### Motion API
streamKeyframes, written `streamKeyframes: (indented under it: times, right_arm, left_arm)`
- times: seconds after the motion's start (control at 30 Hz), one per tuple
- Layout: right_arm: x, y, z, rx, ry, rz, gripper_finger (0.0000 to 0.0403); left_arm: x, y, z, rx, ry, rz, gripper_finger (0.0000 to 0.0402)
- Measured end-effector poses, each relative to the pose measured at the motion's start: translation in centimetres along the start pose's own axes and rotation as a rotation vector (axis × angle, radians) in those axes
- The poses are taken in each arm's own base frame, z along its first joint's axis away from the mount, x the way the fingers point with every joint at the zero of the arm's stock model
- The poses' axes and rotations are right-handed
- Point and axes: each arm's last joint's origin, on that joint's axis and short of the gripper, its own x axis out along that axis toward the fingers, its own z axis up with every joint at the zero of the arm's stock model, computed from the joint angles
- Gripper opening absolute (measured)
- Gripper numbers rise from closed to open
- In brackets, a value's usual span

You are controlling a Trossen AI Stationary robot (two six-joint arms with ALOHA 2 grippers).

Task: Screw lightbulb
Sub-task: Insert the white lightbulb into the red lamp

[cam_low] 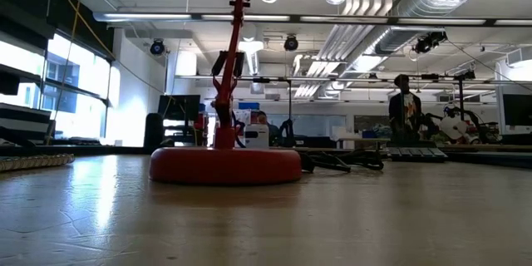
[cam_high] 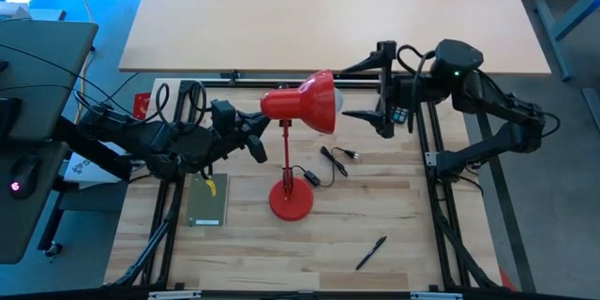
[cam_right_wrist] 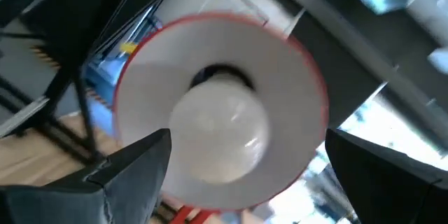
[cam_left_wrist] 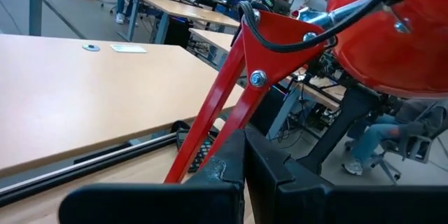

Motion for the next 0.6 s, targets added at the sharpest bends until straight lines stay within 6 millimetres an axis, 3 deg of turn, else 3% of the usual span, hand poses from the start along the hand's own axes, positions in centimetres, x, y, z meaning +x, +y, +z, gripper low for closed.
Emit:
streamKeyframes:
  times: [0.27,0.43,0.6]
  right_arm:
    - [-0.6,-0.8,0.1,-0.196,0.151,-0.203,0.0374]
    - [-0.1,0.0,-0.8,-0.451,0.256,-0.109,0.0374]
    - [0.8,0.9,-1.6,-0.579,0.3,-0.016,0.0373]
  left_arm:
    - [0.0,0.0,0.0,-0.011,-0.001,0.0,0.0]
    - [-0.1,0.1,0.2,-0.061,-0.005,-0.002,0.0]
    - [-0.1,0.0,0.6,-0.091,-0.024,-0.004,0.0]
